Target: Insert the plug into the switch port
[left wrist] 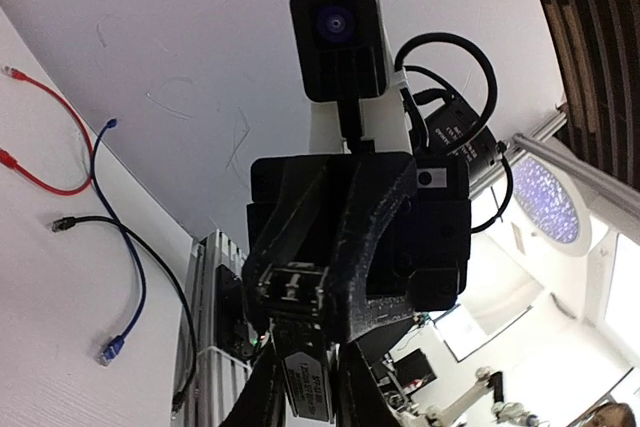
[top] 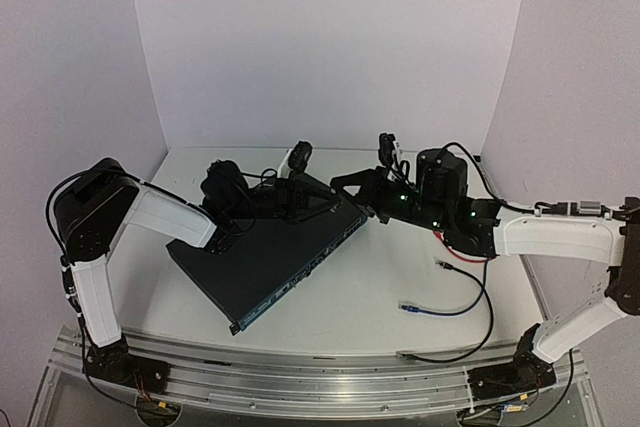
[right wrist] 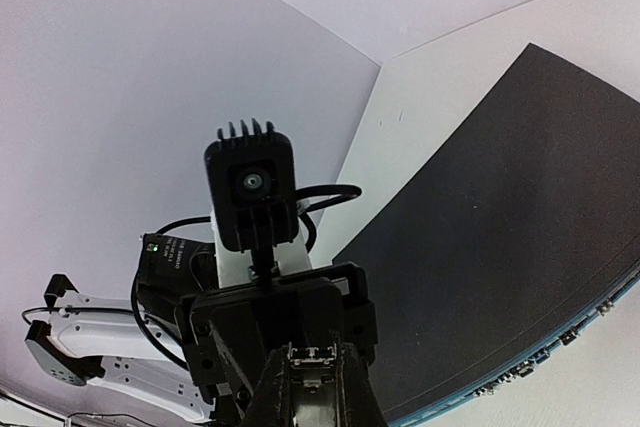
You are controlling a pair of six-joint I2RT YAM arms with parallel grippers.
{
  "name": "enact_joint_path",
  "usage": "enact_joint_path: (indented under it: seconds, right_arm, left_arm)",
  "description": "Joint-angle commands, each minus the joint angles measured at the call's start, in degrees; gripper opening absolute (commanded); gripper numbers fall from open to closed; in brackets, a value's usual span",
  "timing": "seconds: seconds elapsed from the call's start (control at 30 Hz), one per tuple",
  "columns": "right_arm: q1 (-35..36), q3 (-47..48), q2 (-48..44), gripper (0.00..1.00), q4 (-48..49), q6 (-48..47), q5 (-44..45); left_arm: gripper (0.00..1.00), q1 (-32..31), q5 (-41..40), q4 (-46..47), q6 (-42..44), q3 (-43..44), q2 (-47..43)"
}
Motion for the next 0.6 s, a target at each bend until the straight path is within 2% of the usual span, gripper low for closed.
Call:
enact_joint_path:
  seconds: [0.0,0.03,0.13,0.23,0.33,0.43,0.47,0.57]
  right_arm:
    - [0.12,0.63,0.2,0.02,1.34,-0.8,-0.72]
    - [0.1,0.68,0.25,0.03,1.49,-0.84,-0.86]
    - [0.12,0.49,0.09,0.14,1.48,-0.86,-1.23]
    - [0.08,-0.29,-0.76,0.36,1.43,-1.03,-1.46]
    - [-0.07,-2.13,-2.69,0.48,1.1,-2.06,-1.41]
    - [-0.39,-4.46,-6.53,0.52,-1.7,-3.97,0.14]
    - [-0.47,-5.04,-8.47,0.53,-4.5,-4.98,2.48]
    - [-0.49,-5.37,-13.81,0.55,-13.82,-7.54,7.46]
  left_arm:
    - [0.04,0.19,1.97,3.82,-0.17,2.21,-0.4]
    - [0.01,0.2,2.06,3.56,-0.12,2.32,-0.39]
    - [0.0,0.38,2.51,2.23,0.43,2.91,-0.32]
    - [0.0,0.84,6.59,-4.96,5.91,5.96,-0.34]
    - [0.0,0.9,10.39,-31.14,23.18,12.74,-0.95]
    - [0.0,0.83,4.24,-61.33,47.38,20.58,-1.42]
    - [0.0,0.77,0.61,-67.25,54.75,22.4,-1.54]
    - [0.0,0.81,-6.39,-81.7,68.1,25.73,-2.05]
